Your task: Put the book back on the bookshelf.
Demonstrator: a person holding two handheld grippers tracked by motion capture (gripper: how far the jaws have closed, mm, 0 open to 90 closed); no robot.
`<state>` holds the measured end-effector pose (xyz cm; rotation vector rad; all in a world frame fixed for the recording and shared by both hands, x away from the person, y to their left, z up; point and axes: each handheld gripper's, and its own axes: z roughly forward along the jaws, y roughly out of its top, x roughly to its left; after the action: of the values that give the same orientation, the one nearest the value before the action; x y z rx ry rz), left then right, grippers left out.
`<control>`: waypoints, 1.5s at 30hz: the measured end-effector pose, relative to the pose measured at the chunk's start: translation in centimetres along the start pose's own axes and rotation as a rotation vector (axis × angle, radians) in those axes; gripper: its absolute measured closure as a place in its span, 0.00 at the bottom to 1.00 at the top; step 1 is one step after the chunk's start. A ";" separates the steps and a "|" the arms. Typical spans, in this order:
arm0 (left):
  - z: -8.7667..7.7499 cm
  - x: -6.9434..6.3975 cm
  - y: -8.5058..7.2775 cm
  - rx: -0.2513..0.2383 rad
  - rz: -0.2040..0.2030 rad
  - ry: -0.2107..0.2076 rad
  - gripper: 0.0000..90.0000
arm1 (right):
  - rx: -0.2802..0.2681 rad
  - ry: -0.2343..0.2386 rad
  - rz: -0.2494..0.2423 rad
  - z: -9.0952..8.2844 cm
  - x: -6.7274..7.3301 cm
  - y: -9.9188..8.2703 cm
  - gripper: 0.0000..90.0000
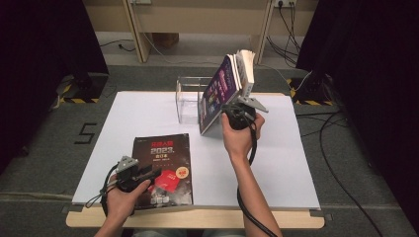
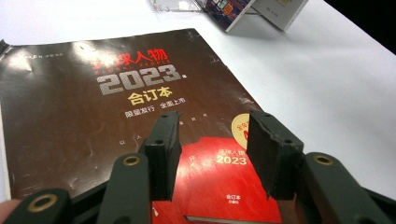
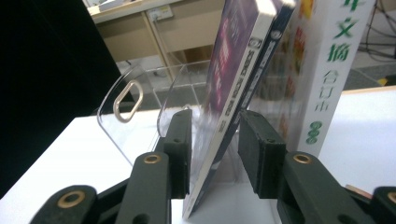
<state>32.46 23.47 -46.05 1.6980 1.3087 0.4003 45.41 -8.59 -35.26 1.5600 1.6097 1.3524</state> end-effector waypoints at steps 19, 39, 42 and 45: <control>-0.1 0.4 0.1 -0.001 -0.005 0.015 0.60 | 0.070 0.040 -0.007 -0.2 0.7 -1.1 0.75; -0.5 3.9 0.3 0.048 -0.044 0.161 0.61 | 0.205 0.099 -0.009 0.5 1.4 -3.3 0.76; -0.6 4.8 0.4 0.063 -0.055 0.197 0.62 | 0.234 0.105 -0.013 0.7 1.5 -3.9 0.76; -0.6 5.7 0.3 0.077 -0.068 0.232 0.62 | 0.270 0.112 -0.018 1.1 1.7 -4.6 0.76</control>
<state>34.44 28.81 -47.01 1.7034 1.5635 0.5250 44.06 -5.93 -39.29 1.6406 1.9368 1.2742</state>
